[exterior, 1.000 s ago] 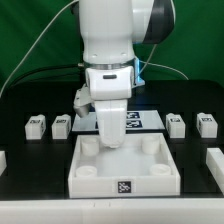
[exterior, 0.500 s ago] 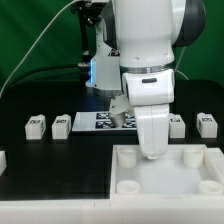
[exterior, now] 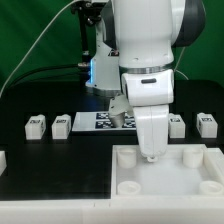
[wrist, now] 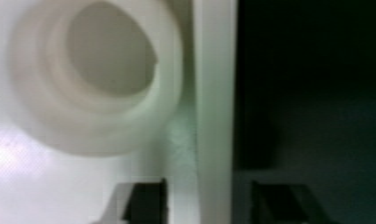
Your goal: Assemble one leg
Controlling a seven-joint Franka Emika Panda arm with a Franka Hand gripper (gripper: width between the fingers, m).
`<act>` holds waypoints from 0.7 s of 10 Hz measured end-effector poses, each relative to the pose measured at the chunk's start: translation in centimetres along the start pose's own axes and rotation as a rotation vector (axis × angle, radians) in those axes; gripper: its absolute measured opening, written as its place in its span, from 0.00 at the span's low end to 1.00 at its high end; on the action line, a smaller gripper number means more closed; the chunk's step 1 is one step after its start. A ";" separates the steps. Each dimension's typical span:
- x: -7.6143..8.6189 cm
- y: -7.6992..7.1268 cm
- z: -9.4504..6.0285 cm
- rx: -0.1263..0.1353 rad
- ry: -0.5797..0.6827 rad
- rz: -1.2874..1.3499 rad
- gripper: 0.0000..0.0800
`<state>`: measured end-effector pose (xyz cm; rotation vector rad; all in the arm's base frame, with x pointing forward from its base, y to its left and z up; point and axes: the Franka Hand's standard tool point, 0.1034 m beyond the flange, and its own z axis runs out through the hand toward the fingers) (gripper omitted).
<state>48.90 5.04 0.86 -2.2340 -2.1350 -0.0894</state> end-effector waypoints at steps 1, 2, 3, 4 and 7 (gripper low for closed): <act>0.0 0.0 0.0 0.000 0.000 0.001 0.47; 0.0 0.0 0.0 0.000 0.000 0.001 0.47; -0.1 0.0 0.0 0.000 0.000 0.002 0.69; -0.1 0.0 0.0 0.000 0.000 0.002 0.77; -0.1 0.0 0.0 0.000 -0.001 0.003 0.81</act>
Offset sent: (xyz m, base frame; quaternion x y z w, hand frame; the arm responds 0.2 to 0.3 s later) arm 0.0000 0.0000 0.0000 0.0000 0.0000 0.0000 1.0000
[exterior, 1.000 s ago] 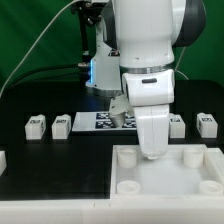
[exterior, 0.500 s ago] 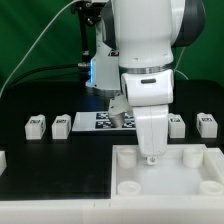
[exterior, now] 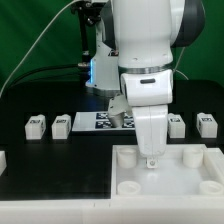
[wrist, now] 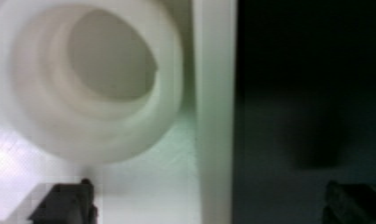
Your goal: Assemble one leg
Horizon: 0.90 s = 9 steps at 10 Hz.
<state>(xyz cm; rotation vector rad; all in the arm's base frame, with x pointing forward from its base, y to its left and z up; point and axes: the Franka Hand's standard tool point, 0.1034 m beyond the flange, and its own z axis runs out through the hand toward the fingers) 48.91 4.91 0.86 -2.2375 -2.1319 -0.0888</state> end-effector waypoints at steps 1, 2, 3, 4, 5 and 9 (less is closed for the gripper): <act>0.0 0.0 0.0 0.000 0.000 0.000 0.81; 0.0 0.0 0.0 0.000 0.000 0.001 0.81; 0.0 0.0 0.0 0.000 0.000 0.001 0.81; 0.0 0.0 -0.1 -0.001 0.000 0.006 0.81; 0.7 0.0 -1.4 -0.011 -0.003 0.090 0.81; 5.7 -3.5 -6.3 -0.016 -0.019 0.484 0.81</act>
Offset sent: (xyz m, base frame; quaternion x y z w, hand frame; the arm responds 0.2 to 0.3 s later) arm 0.0000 0.0000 0.0000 0.0000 0.0000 0.0000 1.0000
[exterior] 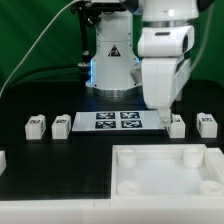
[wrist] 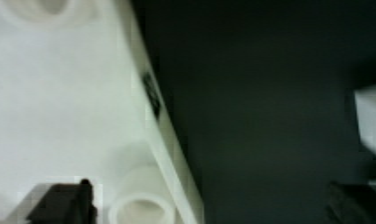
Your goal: Assemble one leg
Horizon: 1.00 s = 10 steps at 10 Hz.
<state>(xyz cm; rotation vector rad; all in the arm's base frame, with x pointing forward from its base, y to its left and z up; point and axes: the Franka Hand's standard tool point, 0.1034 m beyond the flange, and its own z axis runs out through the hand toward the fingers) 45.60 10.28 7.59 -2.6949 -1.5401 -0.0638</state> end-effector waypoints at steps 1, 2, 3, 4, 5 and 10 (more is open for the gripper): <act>1.1 -1.6 -0.3 0.004 0.006 0.122 0.81; 2.3 -2.9 -0.4 0.006 0.008 0.225 0.81; 2.9 -3.6 -0.4 0.008 0.008 0.377 0.81; 3.0 -3.7 -0.3 0.014 0.009 0.494 0.81; 3.0 -3.7 -0.3 0.020 0.011 0.604 0.81; 5.7 -7.6 1.0 0.067 -0.012 1.176 0.81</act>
Offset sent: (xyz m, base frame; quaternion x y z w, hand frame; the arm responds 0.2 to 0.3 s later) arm 0.0000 0.0000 0.0000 0.0000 0.0000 0.2667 0.9638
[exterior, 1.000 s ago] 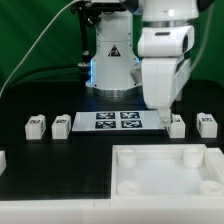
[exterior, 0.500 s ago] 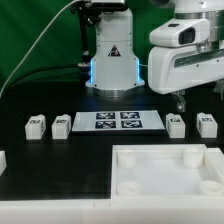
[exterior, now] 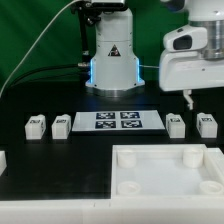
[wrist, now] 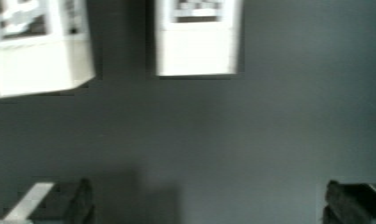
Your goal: Assemble one leg
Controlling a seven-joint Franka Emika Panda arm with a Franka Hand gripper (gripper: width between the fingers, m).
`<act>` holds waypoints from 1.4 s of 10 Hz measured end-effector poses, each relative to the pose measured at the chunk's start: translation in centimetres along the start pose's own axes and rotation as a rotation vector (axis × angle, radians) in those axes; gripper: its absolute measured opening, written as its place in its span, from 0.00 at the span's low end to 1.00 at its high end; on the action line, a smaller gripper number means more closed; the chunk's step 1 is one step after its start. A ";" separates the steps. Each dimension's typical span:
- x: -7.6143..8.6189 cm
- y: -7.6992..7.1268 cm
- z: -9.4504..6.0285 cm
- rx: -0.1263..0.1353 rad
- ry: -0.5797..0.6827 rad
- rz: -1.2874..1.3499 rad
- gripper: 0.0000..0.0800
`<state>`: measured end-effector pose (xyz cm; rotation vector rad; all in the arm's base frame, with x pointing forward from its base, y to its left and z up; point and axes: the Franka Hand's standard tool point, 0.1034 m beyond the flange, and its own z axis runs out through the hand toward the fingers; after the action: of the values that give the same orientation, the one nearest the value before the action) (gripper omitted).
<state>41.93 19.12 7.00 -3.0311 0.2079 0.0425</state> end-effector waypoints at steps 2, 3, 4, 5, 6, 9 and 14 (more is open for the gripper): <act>0.0 0.3 0.0 -0.005 -0.027 -0.021 0.81; -0.2 0.4 0.1 -0.010 -0.041 -0.027 0.81; -0.8 0.9 0.2 -0.031 -0.138 -0.037 0.81; -1.2 0.9 0.3 -0.049 -0.236 -0.031 0.81; -1.4 0.6 1.1 -0.058 -0.286 -0.033 0.81; -2.9 0.1 2.9 -0.105 -0.504 -0.046 0.81; -2.6 0.4 3.4 -0.122 -0.751 -0.036 0.81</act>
Offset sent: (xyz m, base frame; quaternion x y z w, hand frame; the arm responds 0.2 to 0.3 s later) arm 0.0000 0.0000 0.0000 0.0000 -0.1790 0.0000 0.9838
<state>39.20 19.48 3.71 -2.8776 0.0815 1.1867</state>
